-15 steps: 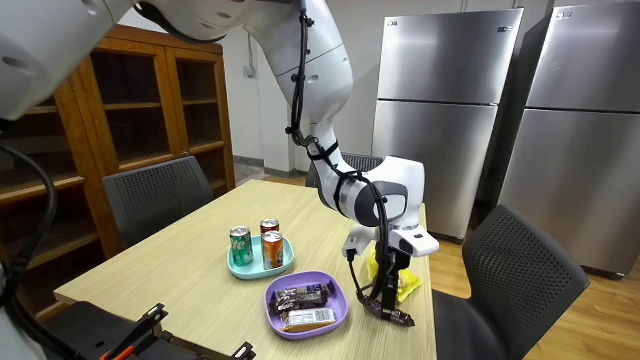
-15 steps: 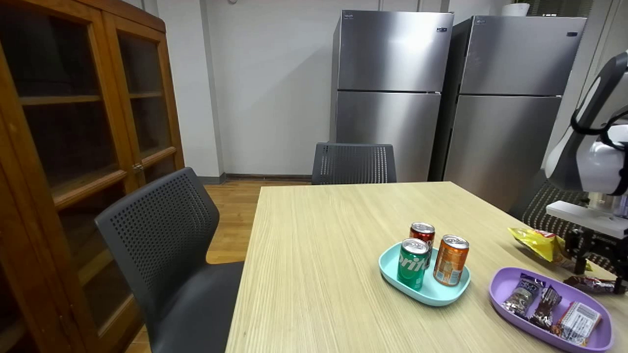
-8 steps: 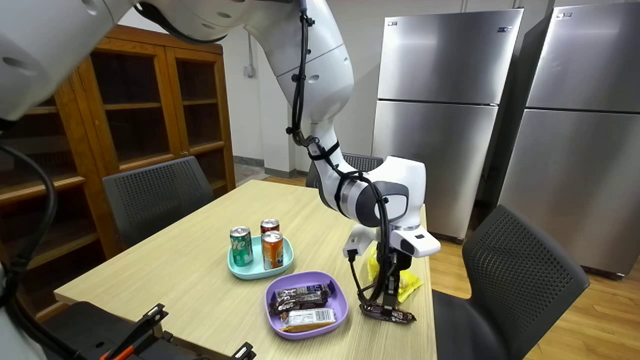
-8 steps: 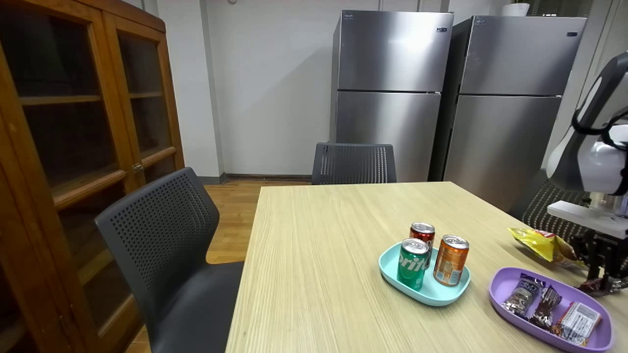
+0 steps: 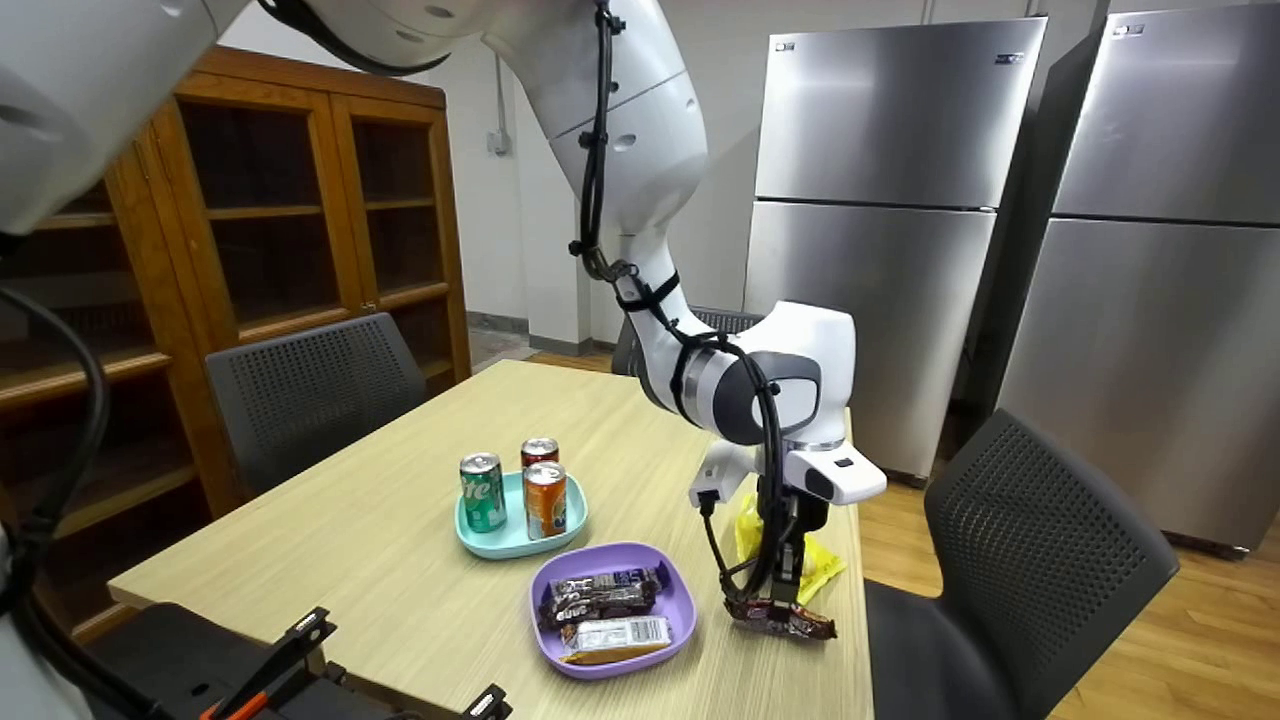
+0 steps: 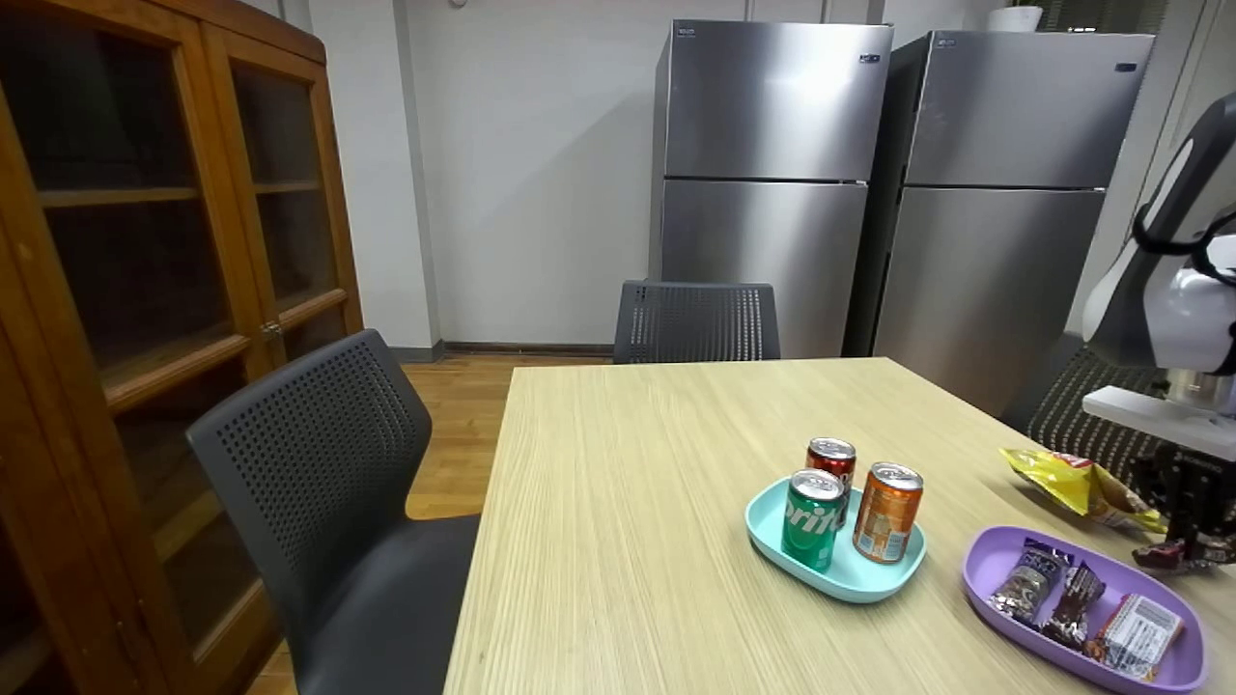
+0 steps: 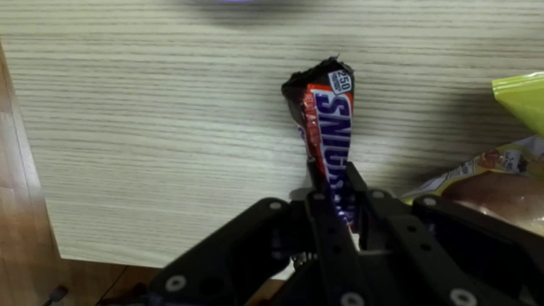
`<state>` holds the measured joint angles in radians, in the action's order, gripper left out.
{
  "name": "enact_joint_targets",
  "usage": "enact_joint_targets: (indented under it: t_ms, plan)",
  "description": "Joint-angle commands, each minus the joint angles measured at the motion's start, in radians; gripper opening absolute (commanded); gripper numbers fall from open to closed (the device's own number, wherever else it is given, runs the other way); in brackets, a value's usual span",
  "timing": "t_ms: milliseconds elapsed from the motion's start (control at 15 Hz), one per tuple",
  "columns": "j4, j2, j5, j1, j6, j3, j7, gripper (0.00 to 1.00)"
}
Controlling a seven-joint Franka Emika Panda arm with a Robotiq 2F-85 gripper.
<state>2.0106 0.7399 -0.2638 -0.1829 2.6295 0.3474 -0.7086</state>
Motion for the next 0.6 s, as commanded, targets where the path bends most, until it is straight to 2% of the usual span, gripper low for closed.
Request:
enact_joint_targets:
  t_ms: [0,533]
  plan:
    - [0.112,-0.125,0.045,0.04,0.018,0.038,0.02,0.03]
    - [0.31,-0.31,0.176,0.131,0.114,0.052,0.053,0.03]
